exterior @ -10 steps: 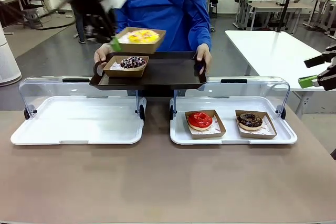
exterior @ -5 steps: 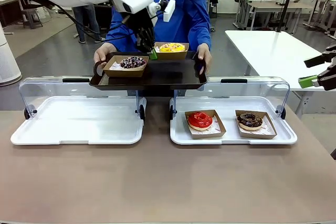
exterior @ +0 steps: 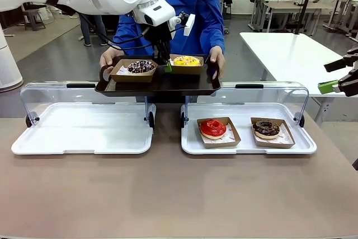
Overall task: Provide the desired donut to the person.
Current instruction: Place the picked Paper togo box onto the Handle tray extended by the person.
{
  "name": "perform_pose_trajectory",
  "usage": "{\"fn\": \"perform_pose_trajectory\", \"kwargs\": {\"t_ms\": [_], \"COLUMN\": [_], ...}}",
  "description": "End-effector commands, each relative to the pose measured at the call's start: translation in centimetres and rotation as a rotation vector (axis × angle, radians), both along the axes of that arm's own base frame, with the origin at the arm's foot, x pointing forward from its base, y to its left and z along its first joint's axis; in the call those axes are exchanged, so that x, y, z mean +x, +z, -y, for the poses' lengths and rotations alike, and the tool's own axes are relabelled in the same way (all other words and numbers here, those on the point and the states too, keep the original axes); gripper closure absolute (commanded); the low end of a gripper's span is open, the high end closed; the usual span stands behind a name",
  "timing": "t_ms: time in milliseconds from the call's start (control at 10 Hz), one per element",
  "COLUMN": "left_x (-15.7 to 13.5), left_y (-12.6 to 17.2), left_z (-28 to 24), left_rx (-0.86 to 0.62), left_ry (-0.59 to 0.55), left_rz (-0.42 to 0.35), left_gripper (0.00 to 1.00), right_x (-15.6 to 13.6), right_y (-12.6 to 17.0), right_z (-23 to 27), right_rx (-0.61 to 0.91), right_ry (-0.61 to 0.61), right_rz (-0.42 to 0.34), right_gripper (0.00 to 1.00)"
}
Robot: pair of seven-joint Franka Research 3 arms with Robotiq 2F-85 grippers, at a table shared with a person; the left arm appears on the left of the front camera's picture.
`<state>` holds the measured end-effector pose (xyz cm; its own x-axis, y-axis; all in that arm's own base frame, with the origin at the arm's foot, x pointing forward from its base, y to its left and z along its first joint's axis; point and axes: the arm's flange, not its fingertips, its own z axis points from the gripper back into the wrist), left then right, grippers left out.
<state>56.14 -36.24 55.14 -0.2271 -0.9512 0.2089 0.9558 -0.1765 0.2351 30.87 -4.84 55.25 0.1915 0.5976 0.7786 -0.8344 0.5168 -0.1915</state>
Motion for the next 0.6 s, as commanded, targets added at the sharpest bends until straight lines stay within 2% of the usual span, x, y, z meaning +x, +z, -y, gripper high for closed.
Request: {"fn": "perform_pose_trajectory", "kwargs": {"t_ms": [0,100,200,300,400,500], "left_x": [0.9,0.9,0.9,0.8,0.9,1.0], "left_y": [0.3,0.1,0.4,0.7,1.2,1.6], "left_z": [0.1,0.2,0.2,0.1,-0.2,-0.4], "left_rx": [0.021,0.047,0.04,0.049,0.039,0.024], "left_ry": [0.041,0.041,0.045,0.064,0.066,0.063], "left_rz": [-0.02,-0.029,-0.044,-0.066,-0.101,-0.108], "left_gripper": [0.98,0.41,0.4,0.0,0.37,0.0], "right_x": [0.1,0.1,0.1,0.1,0.1,0.1], "right_y": [-0.3,-0.3,-0.3,-0.3,-0.3,-0.3], "right_z": [-0.1,-0.1,-0.1,-0.1,-0.1,-0.1], "right_rx": [0.015,0.015,0.015,0.015,0.015,0.015], "right_ry": [0.02,0.02,0.02,0.02,0.02,0.02], "right_rz": [0.007,0.007,0.007,0.007,0.007,0.007], "right_gripper": [0.0,0.0,0.0,0.0,0.0,0.0]}}
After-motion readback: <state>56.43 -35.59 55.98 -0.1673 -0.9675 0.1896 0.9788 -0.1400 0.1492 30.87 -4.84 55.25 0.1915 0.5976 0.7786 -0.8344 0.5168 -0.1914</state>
